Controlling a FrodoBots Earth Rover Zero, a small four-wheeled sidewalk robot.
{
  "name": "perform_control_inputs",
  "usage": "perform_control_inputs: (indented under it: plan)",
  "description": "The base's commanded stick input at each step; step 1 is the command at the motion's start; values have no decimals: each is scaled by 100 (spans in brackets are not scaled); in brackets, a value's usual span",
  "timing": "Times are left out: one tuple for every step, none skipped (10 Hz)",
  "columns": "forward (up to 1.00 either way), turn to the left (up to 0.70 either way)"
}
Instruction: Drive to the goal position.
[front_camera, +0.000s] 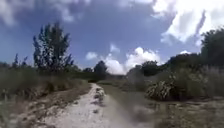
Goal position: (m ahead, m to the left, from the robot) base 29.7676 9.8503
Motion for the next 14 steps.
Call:
perform_control_inputs:
  plan:
    - [100,37]
    - [100,40]
    - [100,40]
    - [100,40]
    - [100,40]
    - [100,40]
    - [100,6]
    - [100,0]
    - [100,0]
    - [100,0]
    - [100,14]
    - [100,29]
    - [100,0]
    - [100,0]
